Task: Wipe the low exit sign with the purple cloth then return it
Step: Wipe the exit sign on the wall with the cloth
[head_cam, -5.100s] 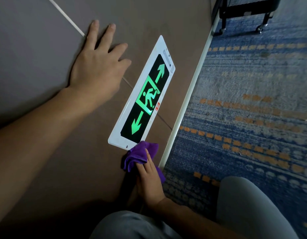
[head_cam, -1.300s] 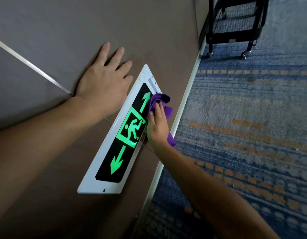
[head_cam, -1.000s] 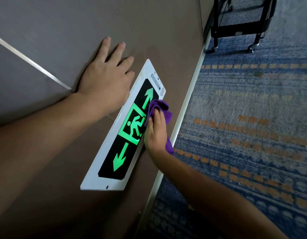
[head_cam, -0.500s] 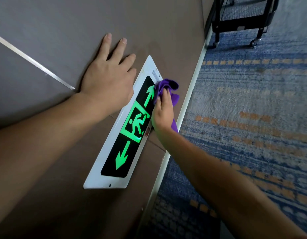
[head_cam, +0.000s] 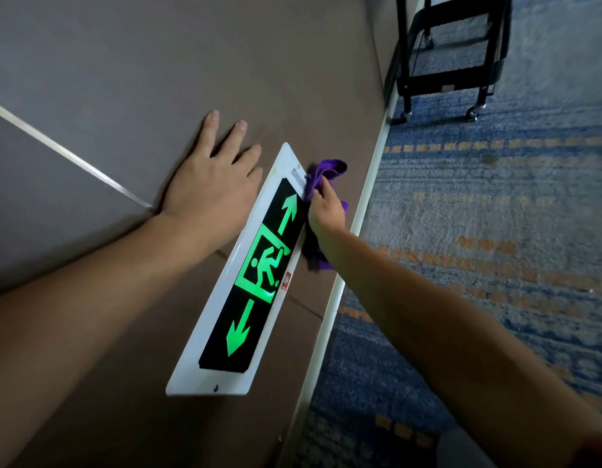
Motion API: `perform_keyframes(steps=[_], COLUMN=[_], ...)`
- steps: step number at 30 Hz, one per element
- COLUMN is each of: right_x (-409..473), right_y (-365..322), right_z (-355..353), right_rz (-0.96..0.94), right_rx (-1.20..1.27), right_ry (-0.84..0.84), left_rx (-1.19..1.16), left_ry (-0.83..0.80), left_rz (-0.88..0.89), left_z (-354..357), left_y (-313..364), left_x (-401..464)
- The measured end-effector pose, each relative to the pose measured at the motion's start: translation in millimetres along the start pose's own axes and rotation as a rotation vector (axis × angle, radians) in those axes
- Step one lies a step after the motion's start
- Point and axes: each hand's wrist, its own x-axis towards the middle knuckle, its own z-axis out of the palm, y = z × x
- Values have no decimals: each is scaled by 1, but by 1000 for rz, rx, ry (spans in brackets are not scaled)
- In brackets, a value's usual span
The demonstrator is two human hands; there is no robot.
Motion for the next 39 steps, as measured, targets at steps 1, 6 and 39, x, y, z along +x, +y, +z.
perform_keyframes(steps=[1,6,39], right_x=[-1,-7,-59], right_y=[-8,-34,-26], right_z=[1,11,35], right_rz=[-32,-250,-389], right_rx=[-46,-111,-77], right_ry=[-22,-82,-1], left_rx=[5,-23,-103], left_ry=[-9,-45,22], left_rz=[13,-80,-110], left_z=[-1,-9,-16], left_y=[-1,-4,-28], left_x=[0,4,-1])
